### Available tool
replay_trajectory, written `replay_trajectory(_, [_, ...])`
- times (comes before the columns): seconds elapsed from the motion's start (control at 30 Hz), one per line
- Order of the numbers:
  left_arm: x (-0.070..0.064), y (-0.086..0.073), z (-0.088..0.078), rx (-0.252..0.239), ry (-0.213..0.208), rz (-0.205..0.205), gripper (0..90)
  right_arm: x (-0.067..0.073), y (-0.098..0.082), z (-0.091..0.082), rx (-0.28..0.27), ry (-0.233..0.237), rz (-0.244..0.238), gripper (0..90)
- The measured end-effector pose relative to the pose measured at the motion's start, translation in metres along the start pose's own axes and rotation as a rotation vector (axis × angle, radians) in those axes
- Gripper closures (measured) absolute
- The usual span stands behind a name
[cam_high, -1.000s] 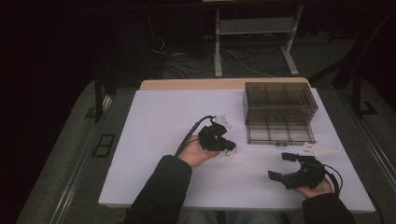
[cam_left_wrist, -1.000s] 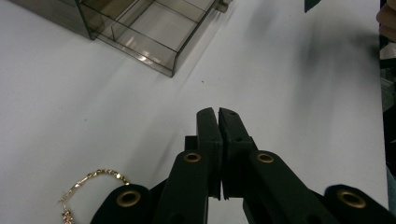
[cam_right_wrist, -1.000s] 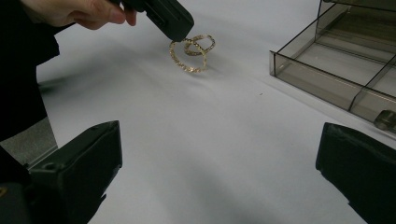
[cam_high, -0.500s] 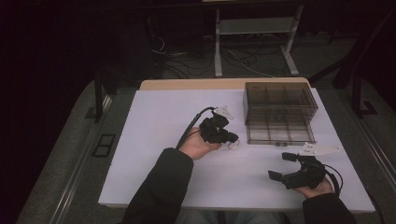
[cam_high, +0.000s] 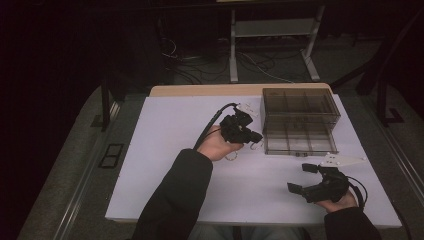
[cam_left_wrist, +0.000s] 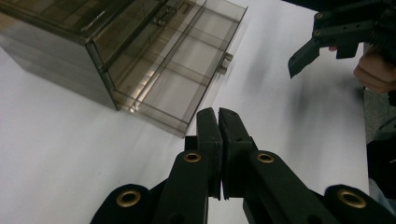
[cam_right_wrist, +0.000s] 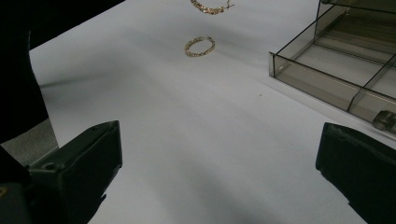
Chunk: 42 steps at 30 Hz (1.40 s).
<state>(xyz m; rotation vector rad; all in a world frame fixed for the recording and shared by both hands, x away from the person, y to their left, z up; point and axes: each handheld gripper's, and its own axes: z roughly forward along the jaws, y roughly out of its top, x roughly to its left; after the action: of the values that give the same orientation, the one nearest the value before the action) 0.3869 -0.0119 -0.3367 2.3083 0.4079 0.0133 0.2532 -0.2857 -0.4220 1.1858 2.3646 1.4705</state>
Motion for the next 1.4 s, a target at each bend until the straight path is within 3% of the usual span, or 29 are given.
replay_trajectory(0.37, [-0.001,0.025,0.005,-0.004,-0.008,0.043,88.0,0.0,0.0,0.0,-0.002,0.0,-0.006,0.0])
replay_trajectory(0.4, [-0.002,0.026,0.006,-0.013,-0.008,0.025,88.0,0.0,0.0,0.0,-0.006,0.001,-0.005,0.0])
replay_trajectory(0.47, [0.001,0.03,0.006,-0.007,-0.005,0.042,88.0,0.0,0.0,0.0,-0.006,-0.001,-0.009,0.0])
replay_trajectory(0.87, [0.002,0.049,0.018,-0.028,-0.005,0.042,88.0,0.0,0.0,-0.001,-0.009,0.003,-0.005,0.0])
replay_trajectory(1.1, [0.007,0.049,0.034,-0.074,-0.033,0.015,88.0,-0.001,0.0,-0.002,-0.014,0.005,-0.006,0.0])
replay_trajectory(1.4, [0.016,0.044,0.055,-0.084,-0.044,-0.017,88.0,-0.001,0.0,-0.001,-0.01,0.006,-0.007,0.0])
